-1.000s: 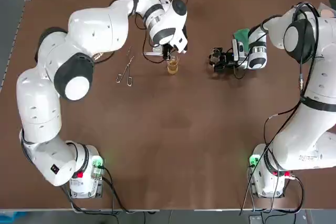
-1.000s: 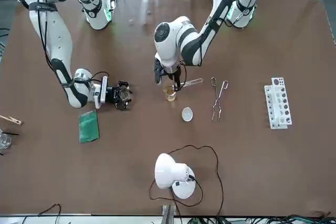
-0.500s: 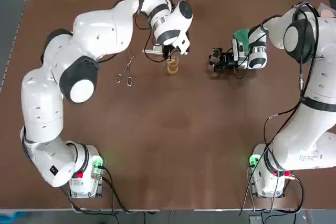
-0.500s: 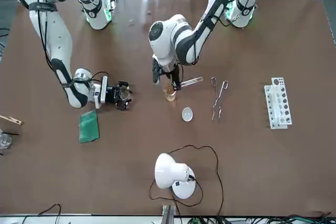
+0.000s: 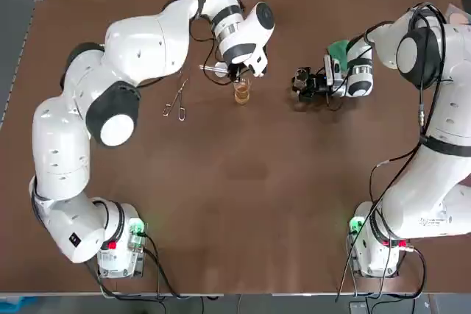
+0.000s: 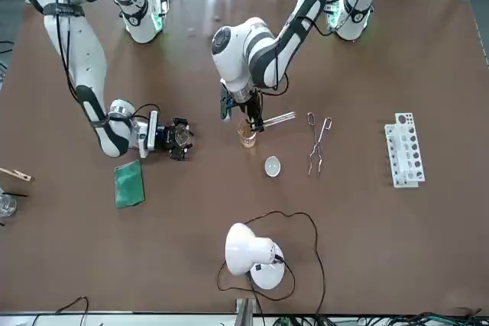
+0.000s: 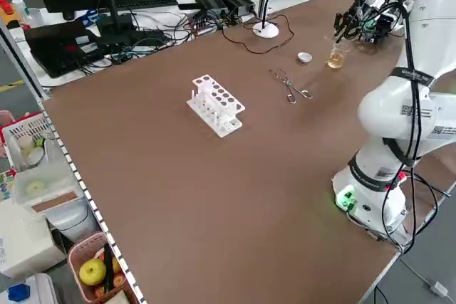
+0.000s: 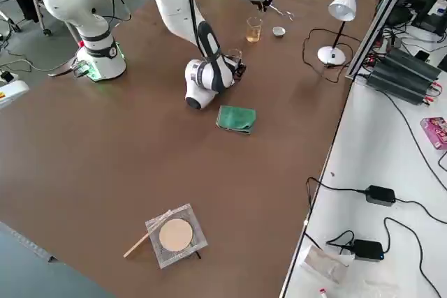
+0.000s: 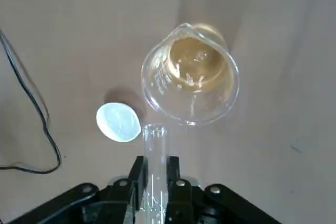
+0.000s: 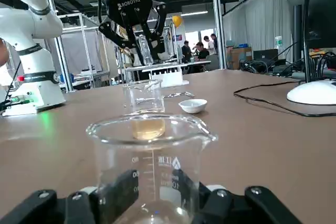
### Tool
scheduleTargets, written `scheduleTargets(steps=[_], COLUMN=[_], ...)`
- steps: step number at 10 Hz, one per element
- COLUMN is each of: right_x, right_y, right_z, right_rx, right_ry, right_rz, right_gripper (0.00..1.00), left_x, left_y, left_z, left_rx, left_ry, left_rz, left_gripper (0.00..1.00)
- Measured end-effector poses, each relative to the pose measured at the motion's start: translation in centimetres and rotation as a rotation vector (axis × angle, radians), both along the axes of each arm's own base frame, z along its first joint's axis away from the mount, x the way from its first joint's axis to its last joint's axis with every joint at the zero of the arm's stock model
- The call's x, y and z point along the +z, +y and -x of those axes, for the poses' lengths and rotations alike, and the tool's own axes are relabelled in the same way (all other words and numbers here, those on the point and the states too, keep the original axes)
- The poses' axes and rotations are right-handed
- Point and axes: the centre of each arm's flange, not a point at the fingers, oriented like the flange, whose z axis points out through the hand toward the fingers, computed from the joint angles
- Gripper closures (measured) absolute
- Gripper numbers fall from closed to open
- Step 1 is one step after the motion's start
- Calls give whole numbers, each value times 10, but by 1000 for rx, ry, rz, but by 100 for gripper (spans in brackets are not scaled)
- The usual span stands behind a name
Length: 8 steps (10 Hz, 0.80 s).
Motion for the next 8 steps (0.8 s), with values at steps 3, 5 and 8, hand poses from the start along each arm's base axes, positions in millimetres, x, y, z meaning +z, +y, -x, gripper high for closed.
scheduleTargets(steps=[3, 5, 8], right_x=[0, 1, 3], right_y=[8, 17, 31], right_z=[1, 1, 2], right_rx=[3, -5, -14], right_ry=[13, 17, 28], right_rz=[-4, -13, -26], right_gripper=[61, 61, 61], left_x=[7, 19, 51], left_y=[9, 39, 113], left_z=[-19, -63, -131], left_rx=[96, 133, 120], left_ry=[40, 42, 48], left_rz=[89, 168, 290], left_gripper=[79, 79, 79])
